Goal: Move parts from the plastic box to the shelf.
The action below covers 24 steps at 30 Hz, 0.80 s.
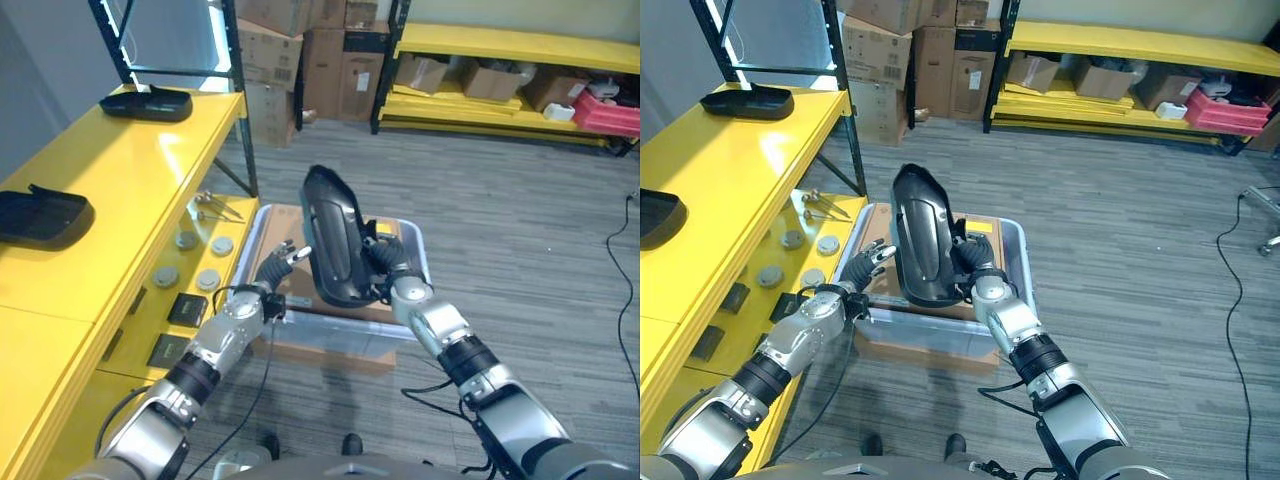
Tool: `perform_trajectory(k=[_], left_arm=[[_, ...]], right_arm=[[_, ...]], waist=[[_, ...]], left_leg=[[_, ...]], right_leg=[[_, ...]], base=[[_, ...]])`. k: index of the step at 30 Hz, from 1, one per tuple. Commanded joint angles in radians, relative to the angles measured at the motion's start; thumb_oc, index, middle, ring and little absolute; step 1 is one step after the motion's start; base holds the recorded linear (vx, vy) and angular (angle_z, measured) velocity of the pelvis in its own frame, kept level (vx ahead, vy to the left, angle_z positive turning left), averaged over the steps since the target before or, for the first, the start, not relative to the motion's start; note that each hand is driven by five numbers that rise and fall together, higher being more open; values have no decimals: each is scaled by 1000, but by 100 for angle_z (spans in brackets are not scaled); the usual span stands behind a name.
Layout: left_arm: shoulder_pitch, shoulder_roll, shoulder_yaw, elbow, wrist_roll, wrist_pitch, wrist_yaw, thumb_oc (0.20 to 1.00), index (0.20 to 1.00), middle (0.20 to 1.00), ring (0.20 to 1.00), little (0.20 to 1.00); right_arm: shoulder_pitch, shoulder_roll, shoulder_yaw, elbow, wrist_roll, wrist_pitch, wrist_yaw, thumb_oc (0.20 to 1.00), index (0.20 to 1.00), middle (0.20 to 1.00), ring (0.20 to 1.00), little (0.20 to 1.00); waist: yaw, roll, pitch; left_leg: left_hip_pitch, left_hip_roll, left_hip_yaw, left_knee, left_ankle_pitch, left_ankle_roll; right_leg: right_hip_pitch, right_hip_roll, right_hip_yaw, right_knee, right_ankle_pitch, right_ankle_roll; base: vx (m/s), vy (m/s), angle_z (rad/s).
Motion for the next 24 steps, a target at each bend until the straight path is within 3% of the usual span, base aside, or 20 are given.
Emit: perform_trajectory(k=[1, 9, 10, 11, 24], left_arm=[[-68, -43, -58, 17, 15, -54, 4, 1000, 1000, 1000, 1000, 1000], [-72, -43, -58, 11, 33, -59, 1, 1000, 1000, 1000, 1000, 1000], [-87, -43, -69, 3, 91, -79, 7, 555, 555, 555, 555, 555], [-88, -39, -70, -3, 107, -84, 9, 200, 200, 200, 200, 200], [-90, -21, -92, -11, 149, -112, 19, 200, 200, 200, 200, 200]], right_arm=[[-82, 5, -20, -78, 2, -79, 13, 200, 200, 200, 200, 200], [-83, 10, -18, -80, -3, -76, 19, 200, 200, 200, 200, 200], [-86, 26, -3, -78, -15, -68, 40, 200, 200, 200, 200, 200], [-86, 23, -2, -77, -12, -67, 41, 200, 200, 200, 200, 200], [-77, 20, -9, -77, 1, -69, 39, 200, 200, 200, 200, 200]], waist=[[26, 6, -51], [27, 7, -50], [28, 6, -48], [29, 6, -49], [33, 13, -51]], left_leg=[[-36, 16, 25, 40, -39, -5], [-36, 16, 24, 39, -38, -5], [-36, 15, 20, 40, -39, -6], [-36, 15, 20, 40, -38, -6], [-35, 14, 8, 37, -34, -7]], right_leg=[[-22, -65, -9, 84, -53, 97], [-21, -65, -11, 83, -53, 97], [-20, -65, -11, 85, -56, 96], [-20, -65, -12, 86, -55, 96], [-16, -66, -25, 88, -61, 96]], base=[[0, 0, 0], [0, 0, 0], [0, 0, 0], [0, 0, 0], [0, 0, 0]])
